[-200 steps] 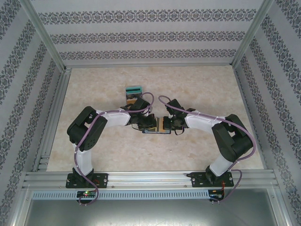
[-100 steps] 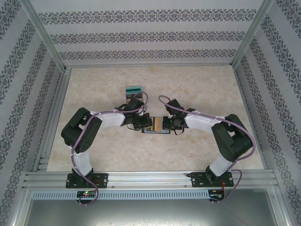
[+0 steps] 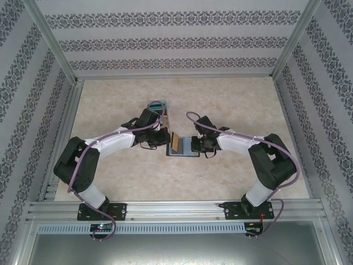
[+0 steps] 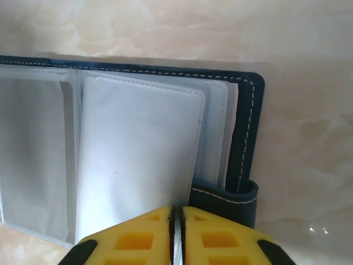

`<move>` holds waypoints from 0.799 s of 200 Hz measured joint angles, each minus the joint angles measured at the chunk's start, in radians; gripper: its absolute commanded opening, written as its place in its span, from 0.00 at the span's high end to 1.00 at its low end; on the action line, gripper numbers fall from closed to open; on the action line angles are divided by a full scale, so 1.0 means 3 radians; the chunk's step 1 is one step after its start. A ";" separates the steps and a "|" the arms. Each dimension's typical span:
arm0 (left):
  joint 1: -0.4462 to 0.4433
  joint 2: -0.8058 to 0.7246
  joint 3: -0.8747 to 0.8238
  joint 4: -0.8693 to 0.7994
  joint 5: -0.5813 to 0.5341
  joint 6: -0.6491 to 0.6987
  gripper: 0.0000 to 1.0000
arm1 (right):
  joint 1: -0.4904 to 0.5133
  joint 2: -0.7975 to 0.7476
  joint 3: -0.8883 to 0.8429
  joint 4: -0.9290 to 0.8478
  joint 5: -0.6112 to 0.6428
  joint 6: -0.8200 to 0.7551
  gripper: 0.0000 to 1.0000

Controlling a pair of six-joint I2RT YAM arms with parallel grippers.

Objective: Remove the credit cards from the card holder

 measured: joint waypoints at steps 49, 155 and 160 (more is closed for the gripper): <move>0.0000 -0.0317 0.0209 -0.0524 -0.0367 0.0490 1.00 | -0.0080 -0.0340 0.0006 -0.0132 0.0005 -0.0071 0.45; 0.0000 -0.0585 0.0523 -0.0617 -0.1486 0.3394 1.00 | -0.0416 -0.1138 0.0086 -0.0240 0.0027 -0.0174 0.02; 0.0001 -0.0554 0.0539 -0.0603 -0.1513 0.3521 1.00 | -0.0418 -0.1139 0.0086 -0.0248 0.0027 -0.0174 0.02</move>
